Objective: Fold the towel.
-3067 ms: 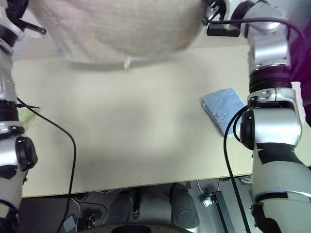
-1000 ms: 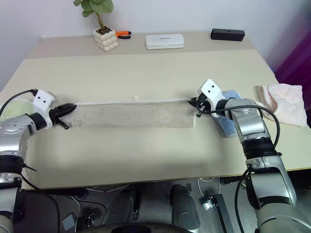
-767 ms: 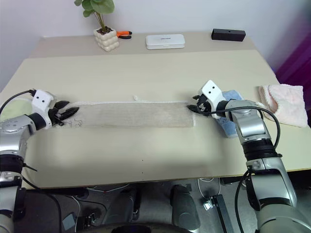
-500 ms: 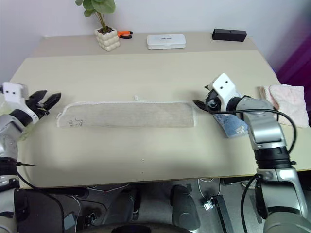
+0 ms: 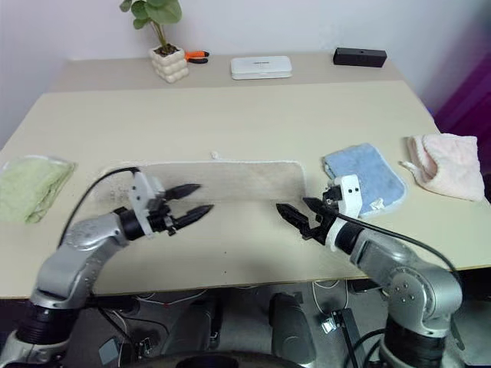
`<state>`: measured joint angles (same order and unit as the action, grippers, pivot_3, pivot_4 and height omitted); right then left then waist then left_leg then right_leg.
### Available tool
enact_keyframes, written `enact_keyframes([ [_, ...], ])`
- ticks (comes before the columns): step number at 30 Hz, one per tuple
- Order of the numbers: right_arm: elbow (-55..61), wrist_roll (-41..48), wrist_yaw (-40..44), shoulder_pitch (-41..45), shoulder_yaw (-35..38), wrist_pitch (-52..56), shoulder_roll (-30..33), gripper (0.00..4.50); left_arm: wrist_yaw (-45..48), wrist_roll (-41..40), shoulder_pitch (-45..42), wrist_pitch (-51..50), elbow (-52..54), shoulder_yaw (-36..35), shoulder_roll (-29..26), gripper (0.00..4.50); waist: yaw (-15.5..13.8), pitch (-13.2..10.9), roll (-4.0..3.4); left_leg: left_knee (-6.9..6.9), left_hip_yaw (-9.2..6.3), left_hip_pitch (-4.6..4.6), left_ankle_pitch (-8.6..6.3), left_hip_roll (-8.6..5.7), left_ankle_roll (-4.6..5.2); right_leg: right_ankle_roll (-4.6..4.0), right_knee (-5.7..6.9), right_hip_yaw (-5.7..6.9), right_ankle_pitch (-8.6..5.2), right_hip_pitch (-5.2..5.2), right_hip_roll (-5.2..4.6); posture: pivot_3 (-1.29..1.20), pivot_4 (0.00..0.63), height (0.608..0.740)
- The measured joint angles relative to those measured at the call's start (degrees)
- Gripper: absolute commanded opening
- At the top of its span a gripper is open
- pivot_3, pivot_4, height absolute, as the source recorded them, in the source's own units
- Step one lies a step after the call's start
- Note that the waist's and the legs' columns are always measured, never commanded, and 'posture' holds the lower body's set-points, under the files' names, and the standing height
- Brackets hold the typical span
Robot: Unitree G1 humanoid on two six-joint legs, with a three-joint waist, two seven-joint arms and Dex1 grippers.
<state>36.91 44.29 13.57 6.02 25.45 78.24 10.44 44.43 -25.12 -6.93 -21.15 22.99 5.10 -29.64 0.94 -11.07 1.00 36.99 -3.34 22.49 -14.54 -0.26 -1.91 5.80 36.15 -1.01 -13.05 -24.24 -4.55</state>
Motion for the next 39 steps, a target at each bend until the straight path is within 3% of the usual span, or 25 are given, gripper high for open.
enact_keyframes([
  [6,-1.97,-0.8,-12.57,7.35,6.58,7.33,-13.72,4.47,0.7,-0.12,-0.08,-0.89,0.83,1.57,0.19,2.94,0.01,0.05,-0.13,0.0,0.01,0.01,0.0,-0.01,0.01,0.0,-0.03,0.0,-0.01,-0.01,0.0,0.0,0.15,0.738],
  [10,-6.13,-1.4,-17.38,12.17,9.92,7.48,-16.65,4.47,0.42,-0.1,0.07,-0.98,0.81,1.43,0.21,2.94,-0.13,0.06,-0.14,0.01,0.01,0.03,0.0,-0.02,0.01,0.0,-0.06,0.01,-0.02,0.0,-0.02,0.0,0.15,0.738],
  [13,-10.59,-2.22,-21.06,16.21,11.86,5.25,-18.3,3.62,-0.14,0.08,0.21,-0.98,0.86,1.3,0.21,2.94,0.06,0.08,-0.15,-0.02,-0.01,0.0,0.0,-0.01,0.01,0.0,-0.04,0.02,-0.02,0.0,-0.01,0.0,0.15,0.738],
  [20,-14.84,-3.12,-27.49,16.59,12.59,-1.43,-18.37,0.04,-1.25,0.25,2.44,-0.98,2.28,0.77,-0.13,2.94,0.02,0.08,-0.19,-0.04,-0.02,0.02,-0.01,-0.01,0.02,0.0,-0.05,0.03,-0.03,0.0,-0.01,0.0,0.15,0.738],
  [25,-14.67,-2.18,-29.38,16.59,12.63,-2.96,-18.08,0.04,-1.75,0.76,2.73,-0.98,2.57,0.82,-0.09,2.94,0.07,0.06,-0.22,-0.04,-0.01,0.03,-0.01,-0.01,0.02,0.0,-0.07,0.02,-0.04,-0.01,-0.02,0.0,0.15,0.738],
  [27,-13.62,-1.86,-28.62,16.37,11.28,-2.52,-15.7,0.04,-1.77,0.8,2.69,-0.96,2.57,0.87,-0.01,2.94,0.08,0.02,-0.28,-0.04,-0.01,0.04,-0.01,-0.02,0.03,-0.01,-0.08,0.02,-0.04,-0.02,-0.02,0.0,0.15,0.738],
  [33,-3.53,-0.63,-18.82,15.91,3.51,0.29,7.53,0.04,-1.57,0.9,2.38,-0.82,1.9,0.97,0.4,2.94,0.18,-0.04,-0.41,-0.05,-0.02,0.08,-0.05,-0.05,0.1,0.0,-0.17,0.03,-0.08,-0.02,-0.04,0.0,0.15,0.738],
  [37,-0.38,-1.81,-9.09,16.67,-11.62,-2.64,19.96,0.04,-1.48,1.46,1.42,-0.4,1.6,1.4,1.26,2.94,0.84,-0.04,-0.41,-0.09,0.0,0.04,-0.09,0.01,0.18,-0.05,-0.15,0.03,-0.14,-0.05,0.04,0.0,0.15,0.738],
  [39,0.16,-3.2,-5.75,17.75,-18.05,-4.92,22.66,0.04,-1.58,1.73,1.28,-0.4,1.38,1.53,1.69,2.94,0.89,-0.05,-0.4,-0.08,-0.01,0.06,-0.1,0.0,0.19,-0.03,-0.15,0.03,-0.16,-0.05,0.03,0.0,0.15,0.738],
])
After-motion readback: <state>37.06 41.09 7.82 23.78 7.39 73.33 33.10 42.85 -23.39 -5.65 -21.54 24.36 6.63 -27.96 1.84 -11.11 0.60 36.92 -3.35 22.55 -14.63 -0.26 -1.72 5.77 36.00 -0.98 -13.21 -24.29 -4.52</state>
